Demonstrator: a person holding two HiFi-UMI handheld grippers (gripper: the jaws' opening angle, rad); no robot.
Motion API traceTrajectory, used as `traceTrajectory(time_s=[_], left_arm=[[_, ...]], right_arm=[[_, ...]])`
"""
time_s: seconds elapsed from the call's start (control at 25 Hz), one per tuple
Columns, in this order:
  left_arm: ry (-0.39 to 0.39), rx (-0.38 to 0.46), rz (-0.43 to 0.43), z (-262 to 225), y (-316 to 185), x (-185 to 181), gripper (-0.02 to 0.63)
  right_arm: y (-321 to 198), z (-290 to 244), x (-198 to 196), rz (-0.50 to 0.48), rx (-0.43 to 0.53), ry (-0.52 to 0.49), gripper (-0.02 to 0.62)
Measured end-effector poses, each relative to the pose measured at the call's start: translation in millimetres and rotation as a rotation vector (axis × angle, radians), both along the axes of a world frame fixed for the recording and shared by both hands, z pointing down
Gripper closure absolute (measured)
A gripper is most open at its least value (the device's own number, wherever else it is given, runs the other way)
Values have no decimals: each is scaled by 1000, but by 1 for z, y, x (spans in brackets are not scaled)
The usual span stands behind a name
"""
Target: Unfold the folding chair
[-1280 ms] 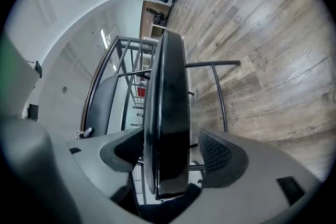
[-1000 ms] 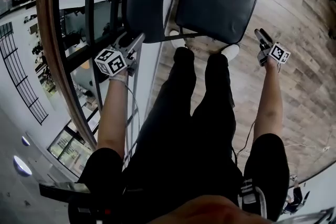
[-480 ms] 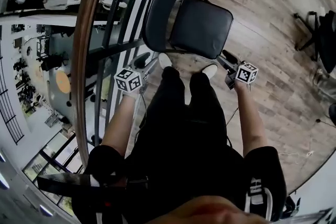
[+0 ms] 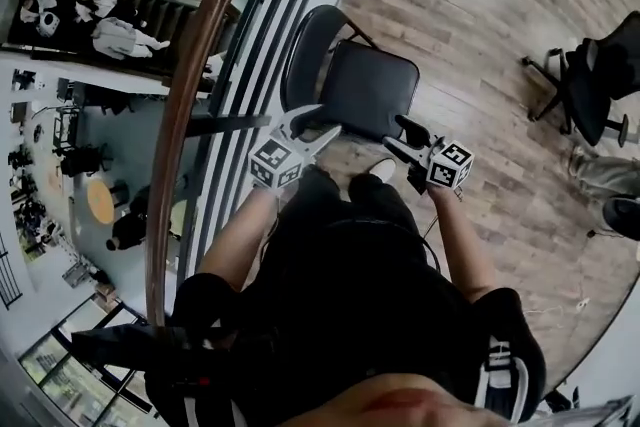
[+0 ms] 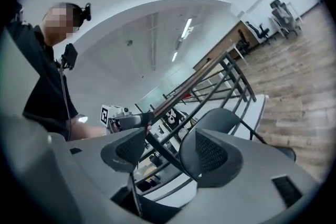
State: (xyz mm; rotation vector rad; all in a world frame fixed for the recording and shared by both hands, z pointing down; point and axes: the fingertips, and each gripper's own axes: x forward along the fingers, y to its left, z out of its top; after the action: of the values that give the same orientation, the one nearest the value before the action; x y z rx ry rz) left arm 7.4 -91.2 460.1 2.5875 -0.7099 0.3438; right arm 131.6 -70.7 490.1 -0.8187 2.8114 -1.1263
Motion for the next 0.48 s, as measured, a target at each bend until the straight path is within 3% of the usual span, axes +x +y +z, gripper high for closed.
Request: traceTrajectory(time_s=[0.2, 0.24, 0.4, 0.48], left_arm=[[44, 174, 65, -67, -3, 22, 398], [58, 206, 69, -82, -1, 24, 426], [98, 294, 82, -130, 2, 30, 599], [99, 301, 91, -143, 3, 34, 603]], right_arm=[[-7, -78, -10, -2, 225, 71, 293], [-7, -97, -12, 7, 267, 73, 317], [-6, -165, -18, 42, 415, 57, 569], [-6, -190, -24, 57, 469, 53, 588]])
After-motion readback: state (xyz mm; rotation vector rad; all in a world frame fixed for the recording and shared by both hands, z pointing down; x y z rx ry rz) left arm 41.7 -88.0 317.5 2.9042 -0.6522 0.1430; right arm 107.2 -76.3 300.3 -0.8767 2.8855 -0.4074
